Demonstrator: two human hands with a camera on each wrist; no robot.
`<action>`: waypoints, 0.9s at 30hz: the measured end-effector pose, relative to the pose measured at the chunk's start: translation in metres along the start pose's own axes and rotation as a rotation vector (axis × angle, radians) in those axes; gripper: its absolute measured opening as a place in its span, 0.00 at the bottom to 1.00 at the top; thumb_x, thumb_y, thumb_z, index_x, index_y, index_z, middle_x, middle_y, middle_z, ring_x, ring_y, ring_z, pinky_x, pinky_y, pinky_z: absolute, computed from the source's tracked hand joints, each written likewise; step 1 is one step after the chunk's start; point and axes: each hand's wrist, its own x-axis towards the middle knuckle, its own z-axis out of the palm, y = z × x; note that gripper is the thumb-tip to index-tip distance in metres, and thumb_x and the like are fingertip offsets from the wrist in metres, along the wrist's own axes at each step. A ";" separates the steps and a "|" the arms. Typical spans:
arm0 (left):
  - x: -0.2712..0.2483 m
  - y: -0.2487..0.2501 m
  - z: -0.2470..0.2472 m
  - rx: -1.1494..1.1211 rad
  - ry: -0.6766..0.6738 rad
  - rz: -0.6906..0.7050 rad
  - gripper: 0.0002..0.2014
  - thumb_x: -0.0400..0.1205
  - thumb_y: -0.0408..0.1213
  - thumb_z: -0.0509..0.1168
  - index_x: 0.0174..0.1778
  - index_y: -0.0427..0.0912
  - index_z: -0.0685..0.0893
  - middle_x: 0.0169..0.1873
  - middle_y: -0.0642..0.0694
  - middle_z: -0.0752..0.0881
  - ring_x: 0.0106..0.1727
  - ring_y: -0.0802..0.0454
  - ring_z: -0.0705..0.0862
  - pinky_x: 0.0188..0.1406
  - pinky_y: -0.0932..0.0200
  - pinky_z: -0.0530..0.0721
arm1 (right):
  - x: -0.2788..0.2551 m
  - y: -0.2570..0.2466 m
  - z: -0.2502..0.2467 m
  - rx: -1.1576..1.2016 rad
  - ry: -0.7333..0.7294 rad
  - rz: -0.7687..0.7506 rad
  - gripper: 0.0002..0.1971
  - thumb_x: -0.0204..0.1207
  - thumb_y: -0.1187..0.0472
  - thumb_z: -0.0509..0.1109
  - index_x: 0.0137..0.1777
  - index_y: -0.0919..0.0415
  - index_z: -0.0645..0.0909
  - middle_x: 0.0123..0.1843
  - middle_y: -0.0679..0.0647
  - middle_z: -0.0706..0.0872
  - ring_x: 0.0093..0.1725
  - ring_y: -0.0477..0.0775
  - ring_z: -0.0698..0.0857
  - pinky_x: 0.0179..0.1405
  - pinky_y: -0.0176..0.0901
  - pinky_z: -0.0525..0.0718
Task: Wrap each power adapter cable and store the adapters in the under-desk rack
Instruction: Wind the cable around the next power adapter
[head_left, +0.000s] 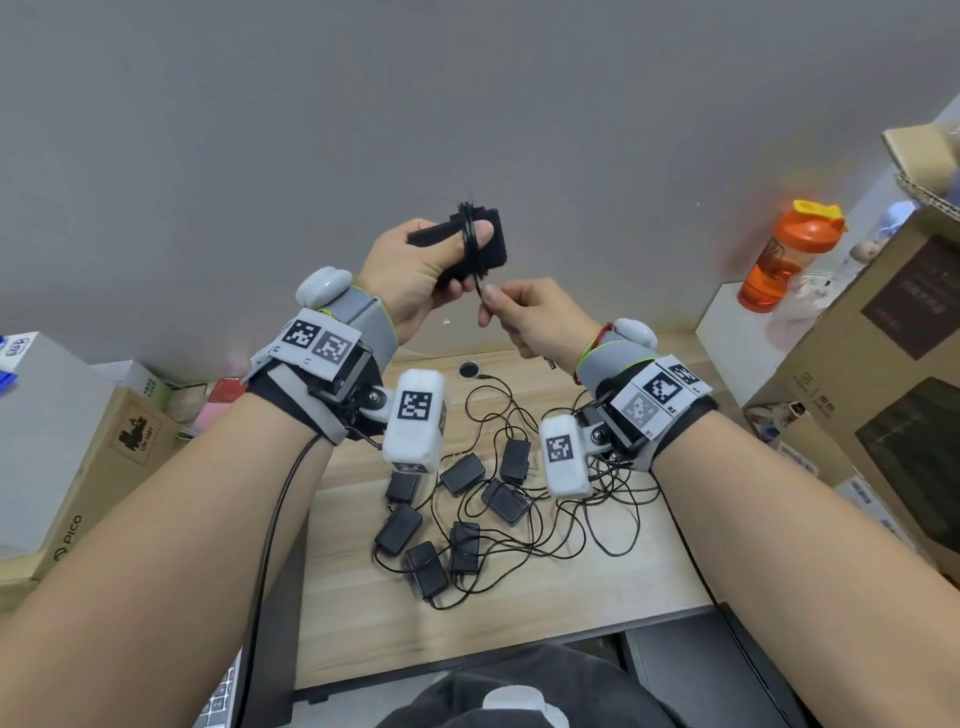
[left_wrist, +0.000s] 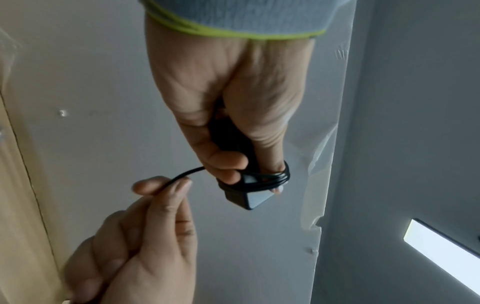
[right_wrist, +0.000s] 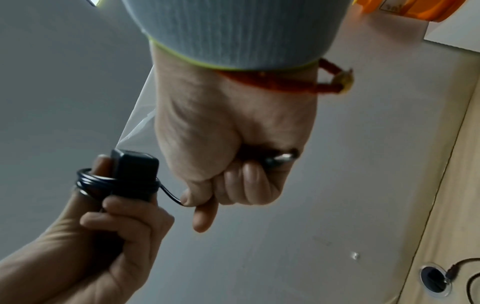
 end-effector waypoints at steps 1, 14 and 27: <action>0.003 0.000 -0.002 -0.018 0.038 -0.008 0.17 0.76 0.37 0.76 0.51 0.37 0.74 0.32 0.41 0.85 0.24 0.52 0.79 0.21 0.67 0.76 | -0.002 0.000 0.000 -0.005 -0.030 0.021 0.19 0.88 0.53 0.59 0.38 0.60 0.81 0.22 0.45 0.62 0.21 0.47 0.58 0.20 0.36 0.59; 0.004 -0.023 -0.024 0.230 0.179 0.016 0.22 0.69 0.34 0.82 0.40 0.40 0.71 0.25 0.40 0.86 0.21 0.48 0.82 0.20 0.62 0.80 | -0.012 -0.045 -0.010 -0.352 -0.028 -0.058 0.11 0.81 0.56 0.70 0.44 0.62 0.90 0.22 0.47 0.78 0.17 0.44 0.71 0.21 0.35 0.73; -0.005 -0.027 -0.018 0.386 0.093 -0.001 0.17 0.74 0.33 0.78 0.47 0.38 0.74 0.29 0.41 0.85 0.21 0.49 0.83 0.21 0.60 0.82 | -0.011 -0.041 -0.011 0.203 0.047 -0.060 0.03 0.73 0.70 0.78 0.43 0.70 0.86 0.30 0.59 0.87 0.29 0.52 0.87 0.33 0.42 0.89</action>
